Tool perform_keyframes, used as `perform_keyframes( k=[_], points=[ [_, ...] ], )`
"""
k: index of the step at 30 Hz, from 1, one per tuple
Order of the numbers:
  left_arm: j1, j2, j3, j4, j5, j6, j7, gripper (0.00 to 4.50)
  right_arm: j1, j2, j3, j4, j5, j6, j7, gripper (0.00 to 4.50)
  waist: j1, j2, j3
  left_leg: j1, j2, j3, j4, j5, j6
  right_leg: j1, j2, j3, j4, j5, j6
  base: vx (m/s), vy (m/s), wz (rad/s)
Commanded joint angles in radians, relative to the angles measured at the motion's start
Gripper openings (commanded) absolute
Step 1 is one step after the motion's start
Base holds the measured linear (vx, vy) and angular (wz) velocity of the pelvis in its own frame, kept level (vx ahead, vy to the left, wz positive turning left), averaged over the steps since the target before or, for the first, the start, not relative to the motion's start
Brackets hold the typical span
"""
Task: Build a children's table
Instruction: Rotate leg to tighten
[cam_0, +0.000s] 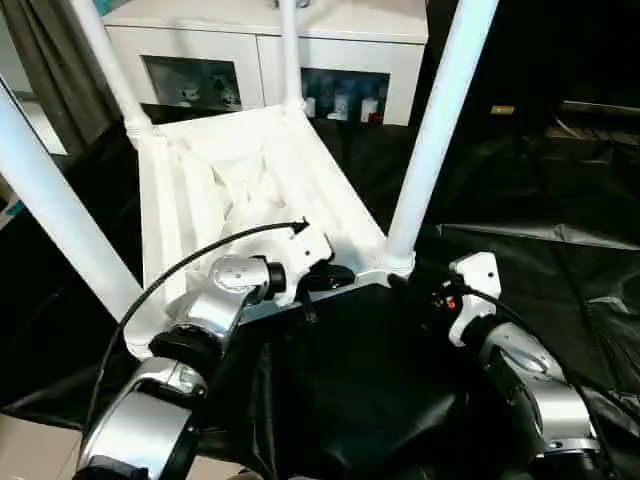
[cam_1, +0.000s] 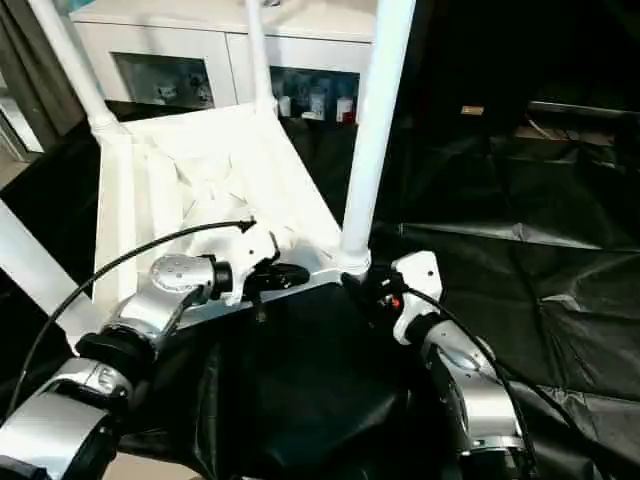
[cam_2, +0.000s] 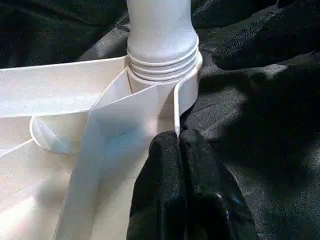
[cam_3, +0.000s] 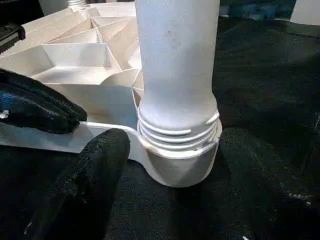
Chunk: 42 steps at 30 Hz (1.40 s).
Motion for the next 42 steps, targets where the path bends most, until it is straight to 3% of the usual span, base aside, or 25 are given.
perform_keyframes(
  k=[1,6,7,13,14,15,20,28,42],
  points=[
    [0.005,0.001,0.018,-0.026,-0.029,0.012,-0.013,0.4,-0.005,-0.009,0.002,-0.001,-0.002,-0.006,0.004,3.37,0.005,-0.016,-0.065,0.013,0.037,-0.017,-0.054,-0.186,0.089,0.053,-0.055,0.037,-0.056,-0.169,-0.226,0.0,0.0,0.0],
    [0.066,0.003,0.057,-0.168,-0.112,0.052,-0.032,0.65,0.004,-0.01,-0.005,-0.015,0.002,-0.009,-0.001,3.37,0.005,-0.013,-0.065,0.014,0.04,-0.016,-0.055,-0.194,0.086,0.053,-0.054,0.037,-0.055,-0.157,-0.245,0.0,0.0,0.0],
    [0.075,0.003,0.061,-0.183,-0.116,0.047,-0.025,0.93,0.005,-0.01,-0.007,-0.018,0.003,-0.009,-0.002,3.37,0.004,-0.013,-0.064,0.013,0.04,-0.016,-0.055,-0.2,0.085,0.054,-0.054,0.037,-0.055,-0.159,-0.245,0.0,0.0,0.0],
    [0.158,0.028,0.066,-0.3,-0.136,0.097,-0.029,0.95,0.015,-0.007,-0.003,-0.037,0.004,-0.005,-0.008,3.37,-0.001,-0.011,-0.063,0.014,0.039,-0.017,-0.058,-0.222,0.072,0.052,-0.05,0.037,-0.06,-0.215,-0.213,0.0,0.0,0.0],
    [0.167,0.033,0.06,-0.31,-0.129,0.098,-0.025,0.95,0.016,-0.008,-0.002,-0.039,0.004,-0.003,-0.008,3.37,-0.002,-0.021,-0.062,0.015,0.039,-0.016,-0.058,-0.225,0.071,0.05,-0.049,0.037,-0.062,-0.224,-0.209,0.0,0.0,0.0],
    [0.181,0.042,0.047,-0.325,-0.113,0.098,-0.018,0.95,0.015,-0.008,0.002,-0.036,0.002,-0.001,-0.009,3.37,0.0,-0.019,-0.064,0.017,0.04,-0.017,-0.058,-0.225,0.067,0.049,-0.05,0.038,-0.06,-0.227,-0.206,0.0,0.0,0.0],
    [0.189,0.05,0.033,-0.332,-0.098,0.099,-0.012,0.95,0.009,-0.008,0.004,-0.027,-0.006,-0.004,-0.015,3.37,0.001,-0.015,-0.063,0.018,0.039,-0.017,-0.059,-0.225,0.056,0.047,-0.05,0.04,-0.059,-0.22,-0.198,0.0,0.0,0.0],
    [0.189,0.05,0.033,-0.332,-0.098,0.099,-0.012,0.95,0.009,-0.008,0.004,-0.027,-0.006,-0.004,-0.015,3.37,0.002,-0.016,-0.066,0.015,0.037,-0.016,-0.054,-0.194,0.07,0.05,-0.05,0.039,-0.054,-0.178,-0.206,0.0,0.0,0.0],
    [0.189,0.05,0.033,-0.332,-0.098,0.099,-0.012,0.95,0.009,-0.008,0.004,-0.027,-0.006,-0.004,-0.015,3.37,0.002,-0.016,-0.066,0.014,0.036,-0.017,-0.052,-0.195,0.069,0.052,-0.05,0.038,-0.053,-0.191,-0.204,0.0,0.0,0.0]
  ],
)
